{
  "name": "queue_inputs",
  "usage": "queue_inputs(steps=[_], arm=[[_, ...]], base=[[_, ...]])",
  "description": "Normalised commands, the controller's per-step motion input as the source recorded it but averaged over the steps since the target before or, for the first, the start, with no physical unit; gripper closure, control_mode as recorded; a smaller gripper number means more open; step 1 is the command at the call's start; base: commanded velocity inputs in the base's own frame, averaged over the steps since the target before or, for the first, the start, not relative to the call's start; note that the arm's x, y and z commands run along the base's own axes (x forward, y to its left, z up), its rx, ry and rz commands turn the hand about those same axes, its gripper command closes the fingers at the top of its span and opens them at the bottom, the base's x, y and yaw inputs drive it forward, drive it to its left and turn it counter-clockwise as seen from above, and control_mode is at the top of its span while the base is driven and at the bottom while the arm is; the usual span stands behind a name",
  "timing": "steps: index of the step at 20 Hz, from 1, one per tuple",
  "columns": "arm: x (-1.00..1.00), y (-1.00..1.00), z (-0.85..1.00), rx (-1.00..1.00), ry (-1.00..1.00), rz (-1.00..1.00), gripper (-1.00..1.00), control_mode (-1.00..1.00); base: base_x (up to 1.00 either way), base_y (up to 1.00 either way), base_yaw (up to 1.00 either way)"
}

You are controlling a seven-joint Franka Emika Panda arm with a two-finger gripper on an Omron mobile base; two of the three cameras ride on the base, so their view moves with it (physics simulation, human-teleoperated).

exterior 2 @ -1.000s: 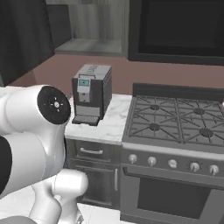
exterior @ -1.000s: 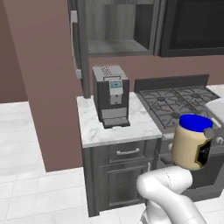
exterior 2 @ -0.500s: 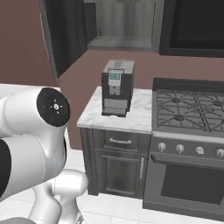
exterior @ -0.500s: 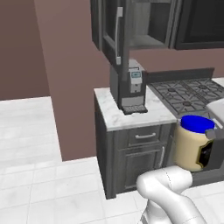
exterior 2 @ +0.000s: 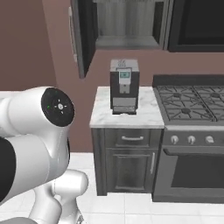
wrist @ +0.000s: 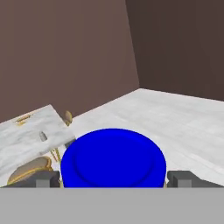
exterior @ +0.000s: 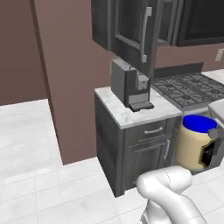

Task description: Move the shaker and mayonnaise from the cabinet to the dining counter.

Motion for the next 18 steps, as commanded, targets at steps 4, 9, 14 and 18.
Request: queue_inputs(steps=[4, 9, 14, 18], arm=[[0.0, 0.0, 0.0, 0.0, 0.0, 0.0, 1.0, 1.0], [0.0, 0.0, 0.0, 0.0, 0.0, 0.0, 1.0, 1.0], [0.0, 0.0, 0.0, 0.0, 0.0, 0.0, 1.0, 1.0], [0.0, 0.0, 0.0, 0.0, 0.0, 0.0, 1.0, 1.0]], base=[[0.12, 0.66, -0.33], [0.03, 0.88, 0.02], [0.0, 0.61, 0.46], [-0.01, 0.39, 0.72]])
